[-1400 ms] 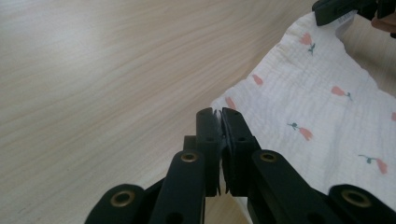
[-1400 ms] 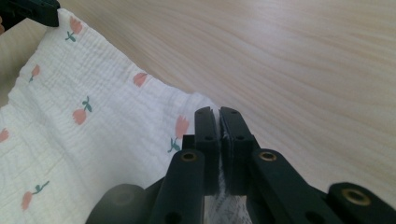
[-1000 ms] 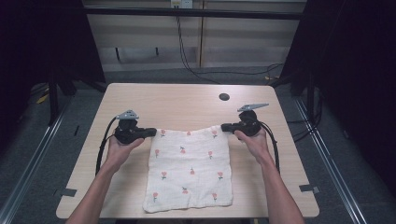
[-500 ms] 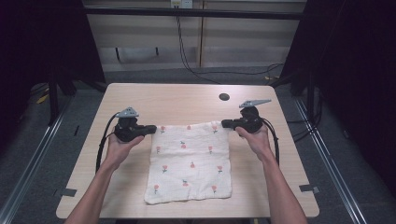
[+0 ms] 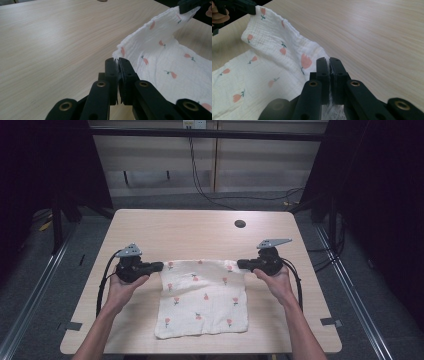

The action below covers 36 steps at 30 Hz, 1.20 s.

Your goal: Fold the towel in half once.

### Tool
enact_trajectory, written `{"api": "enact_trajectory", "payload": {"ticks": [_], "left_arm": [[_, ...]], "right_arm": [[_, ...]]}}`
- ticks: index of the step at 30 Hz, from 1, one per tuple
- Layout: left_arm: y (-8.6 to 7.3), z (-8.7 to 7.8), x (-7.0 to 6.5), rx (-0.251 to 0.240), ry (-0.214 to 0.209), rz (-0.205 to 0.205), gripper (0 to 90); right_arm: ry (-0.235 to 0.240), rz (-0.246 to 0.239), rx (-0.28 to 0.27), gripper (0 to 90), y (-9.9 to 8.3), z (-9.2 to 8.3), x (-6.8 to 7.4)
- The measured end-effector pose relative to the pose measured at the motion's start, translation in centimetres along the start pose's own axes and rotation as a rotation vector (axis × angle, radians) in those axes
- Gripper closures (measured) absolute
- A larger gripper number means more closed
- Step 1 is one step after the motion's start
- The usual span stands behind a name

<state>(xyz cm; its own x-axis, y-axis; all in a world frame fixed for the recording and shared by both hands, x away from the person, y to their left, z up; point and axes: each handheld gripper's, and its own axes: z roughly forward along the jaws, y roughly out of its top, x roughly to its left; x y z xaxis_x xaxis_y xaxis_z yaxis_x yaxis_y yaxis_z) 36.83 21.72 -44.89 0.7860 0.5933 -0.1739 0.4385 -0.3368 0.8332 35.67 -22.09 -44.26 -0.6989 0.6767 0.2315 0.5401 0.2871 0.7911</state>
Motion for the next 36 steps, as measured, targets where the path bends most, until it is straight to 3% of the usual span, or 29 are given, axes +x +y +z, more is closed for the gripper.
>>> {"api": "enact_trajectory", "payload": {"ticks": [3, 6, 8, 20, 24, 27, 30, 36], "left_arm": [[-0.1, -0.3, -0.3, -0.011, -0.016, -0.001, 86.6], [0.0, -0.6, -0.8, -0.008, -0.008, 0.016, 86.6], [0.3, -1.1, -1.2, -0.016, -0.024, 0.034, 86.6], [0.6, -2.7, -2.6, -0.026, -0.049, 0.083, 86.5], [0.1, -3.0, -3.3, 0.002, -0.052, 0.107, 86.5], [-0.2, -3.1, -3.6, 0.002, -0.063, 0.095, 86.5], [-0.7, -3.4, -4.3, 0.026, -0.072, 0.118, 86.5], [-1.6, -3.5, -4.7, 0.056, -0.081, 0.12, 86.4]], "right_arm": [[0.008, -0.005, -0.012, 86.9, -0.1, -0.4, 0.3], [0.019, -0.009, -0.024, 86.9, -0.4, -0.9, 0.7], [0.026, -0.014, -0.04, 86.9, -0.5, -1.6, 1.0], [0.051, -0.042, -0.053, 86.9, -1.5, -3.2, 2.8], [0.053, -0.047, -0.046, 86.8, -2.3, -3.7, 3.6], [0.051, -0.044, -0.048, 86.8, -2.5, -4.0, 3.7], [0.052, -0.044, -0.041, 86.9, -3.0, -4.3, 4.0], [0.052, -0.047, -0.025, 86.8, -3.9, -4.8, 4.5]]}}
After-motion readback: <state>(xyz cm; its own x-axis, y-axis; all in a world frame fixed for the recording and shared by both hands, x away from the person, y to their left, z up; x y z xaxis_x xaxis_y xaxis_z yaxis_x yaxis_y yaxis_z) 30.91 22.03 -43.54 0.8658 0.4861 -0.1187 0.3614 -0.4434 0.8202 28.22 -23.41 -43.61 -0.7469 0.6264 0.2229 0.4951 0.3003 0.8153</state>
